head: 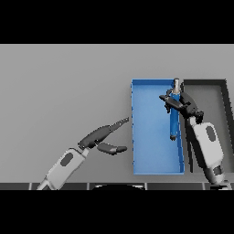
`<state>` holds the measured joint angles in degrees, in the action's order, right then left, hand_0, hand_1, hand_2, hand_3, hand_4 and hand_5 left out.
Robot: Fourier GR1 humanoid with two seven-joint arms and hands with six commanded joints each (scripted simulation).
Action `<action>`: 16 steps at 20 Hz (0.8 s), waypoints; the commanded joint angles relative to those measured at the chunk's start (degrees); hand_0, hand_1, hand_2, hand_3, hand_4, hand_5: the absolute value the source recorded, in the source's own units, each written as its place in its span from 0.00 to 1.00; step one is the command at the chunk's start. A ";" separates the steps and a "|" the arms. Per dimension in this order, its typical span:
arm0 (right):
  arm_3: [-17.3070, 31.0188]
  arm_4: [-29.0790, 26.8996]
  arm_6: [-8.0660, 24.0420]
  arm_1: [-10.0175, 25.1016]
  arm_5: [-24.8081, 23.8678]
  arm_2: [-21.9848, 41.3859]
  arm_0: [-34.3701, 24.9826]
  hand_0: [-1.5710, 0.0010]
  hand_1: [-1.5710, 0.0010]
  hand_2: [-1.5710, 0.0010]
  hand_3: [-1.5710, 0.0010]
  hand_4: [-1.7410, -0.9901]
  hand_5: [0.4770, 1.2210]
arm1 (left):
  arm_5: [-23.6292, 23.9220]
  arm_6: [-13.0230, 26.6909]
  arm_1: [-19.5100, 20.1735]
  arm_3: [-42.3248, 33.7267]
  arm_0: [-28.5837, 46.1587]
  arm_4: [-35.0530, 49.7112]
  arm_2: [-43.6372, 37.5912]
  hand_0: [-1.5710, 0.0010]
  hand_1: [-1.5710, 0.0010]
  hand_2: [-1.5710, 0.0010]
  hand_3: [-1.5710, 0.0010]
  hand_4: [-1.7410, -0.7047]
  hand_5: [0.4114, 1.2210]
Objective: Pick up the blue pipe and place it into the blue bin.
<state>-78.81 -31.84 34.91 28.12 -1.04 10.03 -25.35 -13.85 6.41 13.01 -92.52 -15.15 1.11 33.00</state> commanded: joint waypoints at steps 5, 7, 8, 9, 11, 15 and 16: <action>4.21 -16.33 0.03 8.83 -9.63 15.58 -1.99 0.40 0.44 0.46 0.67 0.45 0.92 | -0.04 0.13 -0.41 0.68 -0.21 -0.18 0.18 1.00 1.00 1.00 1.00 0.88 0.08; 5.70 -21.00 0.02 11.45 -11.49 21.05 -4.51 0.62 0.64 0.65 0.79 0.58 0.95 | 0.24 -0.51 -0.67 0.60 -0.04 -0.61 0.43 1.00 1.00 1.00 1.00 0.88 0.08; 5.14 -20.38 0.02 12.18 -9.81 22.25 -5.13 0.69 0.71 0.72 0.83 0.63 0.89 | 0.33 -0.15 -0.72 0.58 -0.24 -0.63 0.38 1.00 1.00 1.00 1.00 0.88 0.08; 3.74 -19.11 0.01 13.38 -7.68 23.23 -5.47 0.76 0.77 0.78 0.87 0.67 0.82 | 0.39 0.21 -0.87 0.45 -0.24 -0.27 0.23 1.00 1.00 1.00 1.00 0.88 0.08; 1.39 -15.59 -0.65 15.41 -5.98 26.32 -5.62 0.84 0.85 0.86 0.91 0.72 0.71 | 0.24 -0.08 -0.27 0.03 -0.17 -0.14 0.06 1.00 1.00 1.00 1.00 0.88 0.08; 2.26 -13.78 -0.52 16.05 -4.49 28.31 -7.16 0.92 0.94 0.94 0.96 0.74 0.54 | 0.25 -0.29 -0.05 -0.71 0.52 -0.39 0.54 1.00 1.00 1.00 1.00 0.88 0.07; 2.48 -13.34 -1.03 15.91 -4.74 28.45 -7.09 0.94 0.95 0.95 0.97 0.74 0.52 | 0.32 0.03 0.09 0.20 0.44 -0.42 0.12 1.00 1.00 1.00 1.00 0.88 0.07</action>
<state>-76.32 -45.18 33.87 44.03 -5.78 38.48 -32.43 -13.51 6.61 13.12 -92.33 -14.71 0.67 33.10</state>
